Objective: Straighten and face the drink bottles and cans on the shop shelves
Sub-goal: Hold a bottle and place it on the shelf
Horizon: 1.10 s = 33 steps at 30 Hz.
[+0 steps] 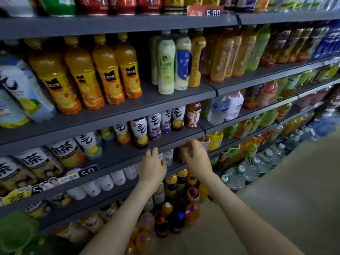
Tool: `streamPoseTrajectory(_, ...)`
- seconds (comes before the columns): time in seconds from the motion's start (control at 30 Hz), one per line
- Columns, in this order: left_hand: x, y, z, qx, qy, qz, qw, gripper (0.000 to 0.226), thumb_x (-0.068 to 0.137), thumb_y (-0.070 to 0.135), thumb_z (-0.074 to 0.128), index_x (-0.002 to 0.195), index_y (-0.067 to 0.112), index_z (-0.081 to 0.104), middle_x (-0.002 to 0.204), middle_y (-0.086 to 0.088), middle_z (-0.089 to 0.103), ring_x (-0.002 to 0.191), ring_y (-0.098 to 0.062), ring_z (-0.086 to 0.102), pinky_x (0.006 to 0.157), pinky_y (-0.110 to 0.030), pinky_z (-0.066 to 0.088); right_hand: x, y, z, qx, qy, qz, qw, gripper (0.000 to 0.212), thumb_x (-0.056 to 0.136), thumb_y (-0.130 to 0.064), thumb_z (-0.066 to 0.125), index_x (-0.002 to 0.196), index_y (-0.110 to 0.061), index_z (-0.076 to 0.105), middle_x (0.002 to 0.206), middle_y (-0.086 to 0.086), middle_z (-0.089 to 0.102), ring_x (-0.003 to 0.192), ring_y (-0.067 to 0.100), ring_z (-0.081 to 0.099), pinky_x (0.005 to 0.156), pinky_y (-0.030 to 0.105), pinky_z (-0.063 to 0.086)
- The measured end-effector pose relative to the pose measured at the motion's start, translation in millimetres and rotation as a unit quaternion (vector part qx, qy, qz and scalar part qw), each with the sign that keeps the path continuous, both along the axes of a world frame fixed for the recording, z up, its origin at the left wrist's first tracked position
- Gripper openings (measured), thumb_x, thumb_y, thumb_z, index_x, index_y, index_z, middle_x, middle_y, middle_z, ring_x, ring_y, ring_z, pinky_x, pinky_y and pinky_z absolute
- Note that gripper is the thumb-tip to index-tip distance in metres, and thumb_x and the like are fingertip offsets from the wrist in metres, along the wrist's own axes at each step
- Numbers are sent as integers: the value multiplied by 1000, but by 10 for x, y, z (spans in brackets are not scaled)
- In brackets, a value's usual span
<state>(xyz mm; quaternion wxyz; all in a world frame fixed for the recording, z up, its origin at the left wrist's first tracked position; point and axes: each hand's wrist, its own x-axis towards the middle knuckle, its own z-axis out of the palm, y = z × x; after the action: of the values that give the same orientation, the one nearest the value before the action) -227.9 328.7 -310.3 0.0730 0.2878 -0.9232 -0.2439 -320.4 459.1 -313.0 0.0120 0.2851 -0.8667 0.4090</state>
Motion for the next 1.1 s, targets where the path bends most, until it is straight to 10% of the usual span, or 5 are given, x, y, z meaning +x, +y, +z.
streamPoseTrajectory(0.6, -1137, 234, -325, 19, -47, 84, 995, 50, 96, 27, 47, 141, 13, 30, 138, -9, 38, 120, -28, 47, 85, -37, 45, -1310, 242, -407, 35, -92, 49, 994, 32, 90, -12, 58, 121, -8, 50, 118, 11, 56, 112, 26, 53, 82, 22, 34)
streamPoseTrajectory(1.1, -58, 33, -621, 25, -15, 243, 970, 46, 95, 25, 48, 139, 17, 35, 133, -7, 45, 115, -27, 50, 84, -37, 46, -808, -562, -826, 17, -191, 185, 964, 34, 91, -16, 61, 122, -10, 47, 118, 7, 55, 109, 23, 54, 86, 37, 48)
